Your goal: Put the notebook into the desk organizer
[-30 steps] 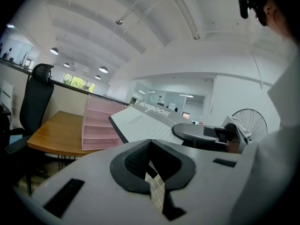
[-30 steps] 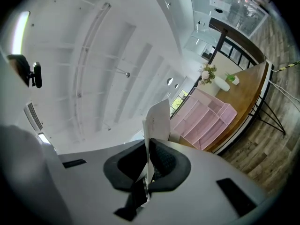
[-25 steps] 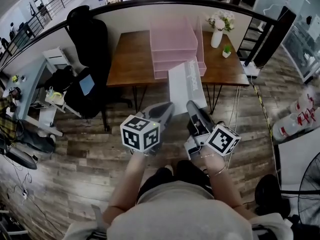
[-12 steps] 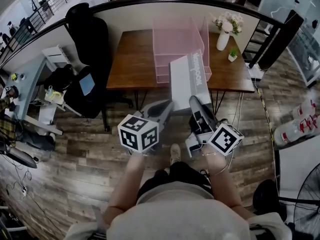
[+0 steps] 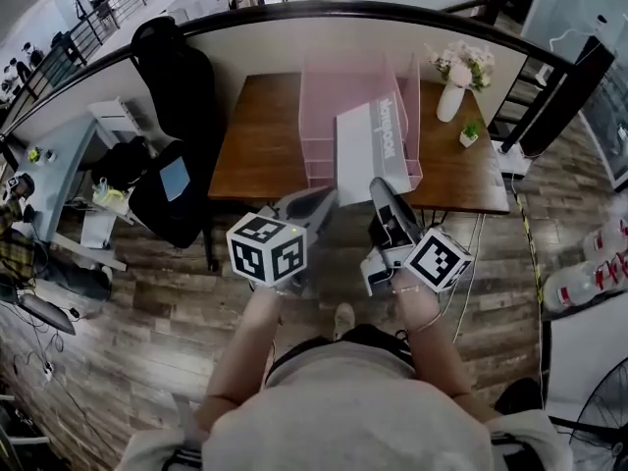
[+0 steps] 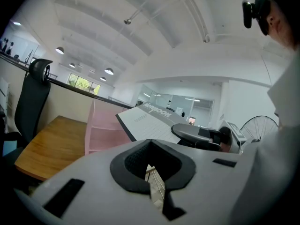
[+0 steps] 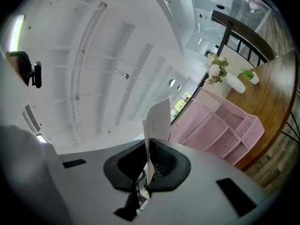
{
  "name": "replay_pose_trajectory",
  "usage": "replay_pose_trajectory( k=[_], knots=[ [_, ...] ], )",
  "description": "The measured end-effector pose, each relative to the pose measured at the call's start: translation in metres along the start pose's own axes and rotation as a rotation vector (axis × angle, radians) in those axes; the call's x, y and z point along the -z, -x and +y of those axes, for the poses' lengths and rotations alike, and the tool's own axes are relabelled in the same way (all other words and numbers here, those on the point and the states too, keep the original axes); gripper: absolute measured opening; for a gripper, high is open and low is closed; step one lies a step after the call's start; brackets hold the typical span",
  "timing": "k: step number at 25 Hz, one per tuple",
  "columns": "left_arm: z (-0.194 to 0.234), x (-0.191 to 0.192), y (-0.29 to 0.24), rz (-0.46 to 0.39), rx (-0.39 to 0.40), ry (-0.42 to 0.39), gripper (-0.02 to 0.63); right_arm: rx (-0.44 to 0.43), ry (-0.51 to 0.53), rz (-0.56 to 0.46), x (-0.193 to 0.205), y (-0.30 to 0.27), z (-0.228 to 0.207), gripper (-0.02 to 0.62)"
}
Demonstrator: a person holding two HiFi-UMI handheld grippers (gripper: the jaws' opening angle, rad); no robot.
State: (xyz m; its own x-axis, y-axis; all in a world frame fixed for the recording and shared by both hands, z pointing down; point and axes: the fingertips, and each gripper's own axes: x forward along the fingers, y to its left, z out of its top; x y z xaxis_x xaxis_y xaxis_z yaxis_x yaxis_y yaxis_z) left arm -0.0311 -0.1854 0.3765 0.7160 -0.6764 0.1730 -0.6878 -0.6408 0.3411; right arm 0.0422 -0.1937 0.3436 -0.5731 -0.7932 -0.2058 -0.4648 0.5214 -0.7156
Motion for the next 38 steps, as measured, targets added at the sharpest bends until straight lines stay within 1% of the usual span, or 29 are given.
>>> replay_pose_trajectory(
  k=[5, 11, 14, 16, 19, 24, 29, 38],
  knots=[
    [0.020, -0.019, -0.022, -0.033, -0.032, 0.013, 0.012, 0.008, -0.017, 0.034, -0.006, -0.026, -0.028, 0.008],
    [0.039, -0.019, -0.038, -0.044, -0.074, 0.042, 0.012, 0.009, -0.051, 0.058, -0.009, -0.041, -0.054, 0.009],
    [0.044, -0.018, -0.046, -0.043, -0.087, 0.052, 0.012, 0.029, -0.075, 0.055, -0.011, -0.044, -0.067, 0.009],
    [0.045, -0.018, -0.049, -0.039, -0.089, 0.053, 0.012, 0.043, -0.100, 0.039, -0.012, -0.046, -0.073, 0.009],
    [0.047, -0.017, -0.054, -0.031, -0.087, 0.055, 0.012, 0.052, -0.164, 0.020, -0.012, -0.048, -0.081, 0.009],
    [0.054, -0.020, -0.056, -0.034, -0.089, 0.060, 0.012, 0.077, -0.253, 0.011, -0.008, -0.052, -0.091, 0.012],
    [0.061, -0.030, -0.057, -0.042, -0.101, 0.035, 0.012, 0.106, -0.298, 0.010, -0.002, -0.056, -0.100, 0.031],
    [0.072, -0.029, -0.063, -0.040, -0.088, 0.059, 0.012, 0.129, -0.338, -0.001, 0.003, -0.076, -0.116, 0.040]
  ],
)
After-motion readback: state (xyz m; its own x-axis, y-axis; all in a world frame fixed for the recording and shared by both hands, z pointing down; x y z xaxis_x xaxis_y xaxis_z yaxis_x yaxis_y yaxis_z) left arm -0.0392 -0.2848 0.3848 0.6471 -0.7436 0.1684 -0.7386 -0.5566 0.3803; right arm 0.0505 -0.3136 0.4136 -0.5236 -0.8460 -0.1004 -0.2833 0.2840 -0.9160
